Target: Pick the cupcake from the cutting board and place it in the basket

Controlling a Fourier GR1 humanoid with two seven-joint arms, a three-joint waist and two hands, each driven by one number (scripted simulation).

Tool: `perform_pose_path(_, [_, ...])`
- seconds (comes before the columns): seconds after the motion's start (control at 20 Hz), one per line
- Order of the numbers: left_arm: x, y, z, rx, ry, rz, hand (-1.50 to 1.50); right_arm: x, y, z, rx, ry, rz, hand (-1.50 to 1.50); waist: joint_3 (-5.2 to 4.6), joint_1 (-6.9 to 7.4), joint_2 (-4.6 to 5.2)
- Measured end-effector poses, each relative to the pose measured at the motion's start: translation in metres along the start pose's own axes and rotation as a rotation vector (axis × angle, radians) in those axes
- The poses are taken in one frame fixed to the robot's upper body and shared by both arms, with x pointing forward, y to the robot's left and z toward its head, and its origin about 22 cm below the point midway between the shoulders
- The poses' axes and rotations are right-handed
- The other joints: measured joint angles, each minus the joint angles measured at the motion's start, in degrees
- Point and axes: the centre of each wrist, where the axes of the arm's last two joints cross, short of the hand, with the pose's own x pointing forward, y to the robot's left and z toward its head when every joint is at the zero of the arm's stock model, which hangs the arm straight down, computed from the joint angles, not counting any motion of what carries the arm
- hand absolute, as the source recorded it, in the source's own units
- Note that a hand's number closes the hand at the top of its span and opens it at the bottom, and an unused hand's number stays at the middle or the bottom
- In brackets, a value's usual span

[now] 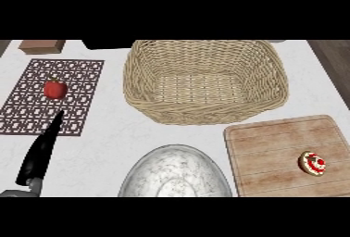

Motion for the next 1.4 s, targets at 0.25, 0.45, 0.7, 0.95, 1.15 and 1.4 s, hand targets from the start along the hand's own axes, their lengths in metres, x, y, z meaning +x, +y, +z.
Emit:
perform_pose_path(0.25, [0.002,-0.004,0.003,-0.018,-0.004,-0.009,0.00,0.007,-0.006,-0.005,-0.045,0.016,-0.001,-1.50,0.08,0.98,0.03])
perform_pose_path(0.45, [0.002,-0.003,0.006,-0.032,-0.004,-0.007,0.00,0.009,-0.002,-0.016,-0.080,0.021,0.011,-1.50,0.12,1.56,-0.01])
perform_pose_path(0.7, [0.007,-0.001,0.002,-0.029,0.004,-0.011,0.00,0.016,0.007,-0.031,-0.101,0.008,0.029,-1.50,0.11,1.56,-0.06])
perform_pose_path(0.95, [0.005,0.001,0.005,-0.039,0.013,-0.014,0.00,0.031,0.018,-0.050,-0.115,0.011,0.052,-1.50,0.12,1.83,-0.25])
perform_pose_path(1.15, [0.006,0.002,0.003,-0.045,0.013,-0.018,0.00,0.054,0.025,-0.063,-0.122,0.019,0.076,-1.50,0.16,2.01,-0.40])
perform_pose_path(1.4, [0.004,-0.005,0.003,-0.051,0.004,-0.016,0.00,0.085,0.039,-0.065,-0.114,0.020,0.122,-1.50,0.21,2.51,-0.60])
